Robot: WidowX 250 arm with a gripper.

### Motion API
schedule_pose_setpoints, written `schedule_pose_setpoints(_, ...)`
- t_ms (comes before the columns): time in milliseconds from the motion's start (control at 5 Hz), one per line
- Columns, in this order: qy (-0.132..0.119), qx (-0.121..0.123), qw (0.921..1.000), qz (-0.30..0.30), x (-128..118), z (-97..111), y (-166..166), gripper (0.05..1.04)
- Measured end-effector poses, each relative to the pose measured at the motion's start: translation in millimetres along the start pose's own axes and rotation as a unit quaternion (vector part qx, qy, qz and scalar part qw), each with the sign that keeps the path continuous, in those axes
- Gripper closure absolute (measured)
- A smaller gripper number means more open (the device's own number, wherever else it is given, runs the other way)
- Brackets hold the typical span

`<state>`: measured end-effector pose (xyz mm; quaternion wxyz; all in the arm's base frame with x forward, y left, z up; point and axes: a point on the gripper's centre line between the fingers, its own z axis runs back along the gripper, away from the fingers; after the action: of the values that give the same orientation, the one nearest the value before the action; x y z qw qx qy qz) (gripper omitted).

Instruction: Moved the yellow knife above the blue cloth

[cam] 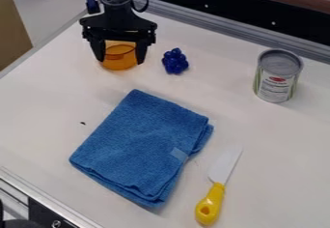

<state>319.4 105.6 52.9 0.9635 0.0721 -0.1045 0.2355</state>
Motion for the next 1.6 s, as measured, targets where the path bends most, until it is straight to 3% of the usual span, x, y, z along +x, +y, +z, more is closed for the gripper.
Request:
schedule_pose_setpoints(200, 0.020, 0.003, 0.9998, -0.002, -9.0, -10.0, -0.3, 0.083)
schedule_pose_setpoints(400, 0.038, -0.001, 0.9990, -0.025, -33.0, -6.0, -12.9, 0.083)
schedule_pose_setpoints(600, 0.032, -0.021, 0.9978, -0.053, -54.5, 14.6, -27.3, 0.083)
schedule_pose_setpoints(1000, 0.071, -0.041, 0.9932, -0.083, -116.8, 23.9, -63.1, 0.083)
schedule_pose_setpoints(1400, 0.073, -0.062, 0.9899, -0.105, -154.8, 17.7, -99.2, 0.083)
schedule_pose_setpoints(1600, 0.074, -0.052, 0.9897, -0.111, -164.9, 7.5, -110.4, 0.083)
